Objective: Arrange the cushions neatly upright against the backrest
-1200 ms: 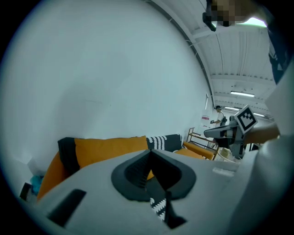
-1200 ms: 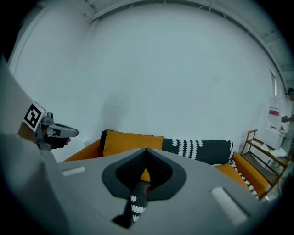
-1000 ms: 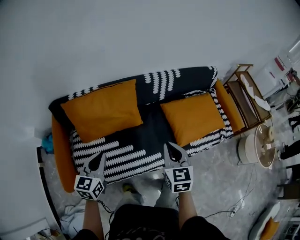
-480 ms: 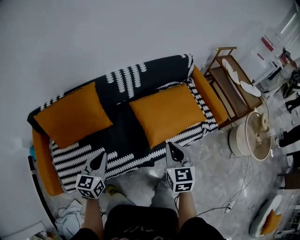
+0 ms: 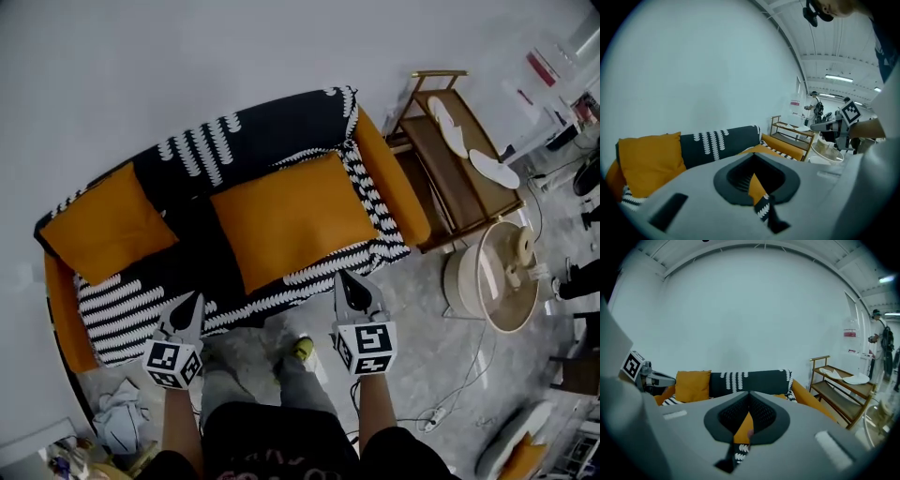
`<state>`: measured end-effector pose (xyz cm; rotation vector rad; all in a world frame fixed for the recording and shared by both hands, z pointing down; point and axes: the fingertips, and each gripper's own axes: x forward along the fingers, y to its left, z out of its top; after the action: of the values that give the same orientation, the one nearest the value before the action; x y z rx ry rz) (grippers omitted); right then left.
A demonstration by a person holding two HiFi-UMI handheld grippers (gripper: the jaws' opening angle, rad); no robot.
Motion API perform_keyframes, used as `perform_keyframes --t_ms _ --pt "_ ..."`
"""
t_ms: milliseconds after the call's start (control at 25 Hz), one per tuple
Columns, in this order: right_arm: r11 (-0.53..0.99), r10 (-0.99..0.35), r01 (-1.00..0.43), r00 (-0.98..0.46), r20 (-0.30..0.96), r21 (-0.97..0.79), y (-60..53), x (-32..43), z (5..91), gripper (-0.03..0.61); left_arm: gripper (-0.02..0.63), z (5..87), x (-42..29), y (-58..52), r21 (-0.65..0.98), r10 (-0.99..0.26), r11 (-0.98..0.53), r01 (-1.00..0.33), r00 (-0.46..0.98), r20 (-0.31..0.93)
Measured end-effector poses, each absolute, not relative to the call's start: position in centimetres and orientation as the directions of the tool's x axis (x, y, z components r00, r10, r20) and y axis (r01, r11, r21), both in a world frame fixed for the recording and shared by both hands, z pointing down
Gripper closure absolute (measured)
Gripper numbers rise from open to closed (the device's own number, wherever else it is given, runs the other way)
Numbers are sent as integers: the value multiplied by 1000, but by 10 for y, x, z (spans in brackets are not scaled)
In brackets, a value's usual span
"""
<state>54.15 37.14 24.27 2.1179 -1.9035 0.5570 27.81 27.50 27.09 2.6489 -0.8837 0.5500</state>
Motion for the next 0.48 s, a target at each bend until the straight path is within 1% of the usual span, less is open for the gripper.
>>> perform_keyframes --t_ms 200,480 --pt "-121 -887 -990 76 455 -72 378 585 250 566 617 272 324 273 163 -506 -766 -622 740 444" --pt "-99 -873 -992 52 484 -73 357 609 268 565 615 293 358 257 190 -491 -758 -624 737 464"
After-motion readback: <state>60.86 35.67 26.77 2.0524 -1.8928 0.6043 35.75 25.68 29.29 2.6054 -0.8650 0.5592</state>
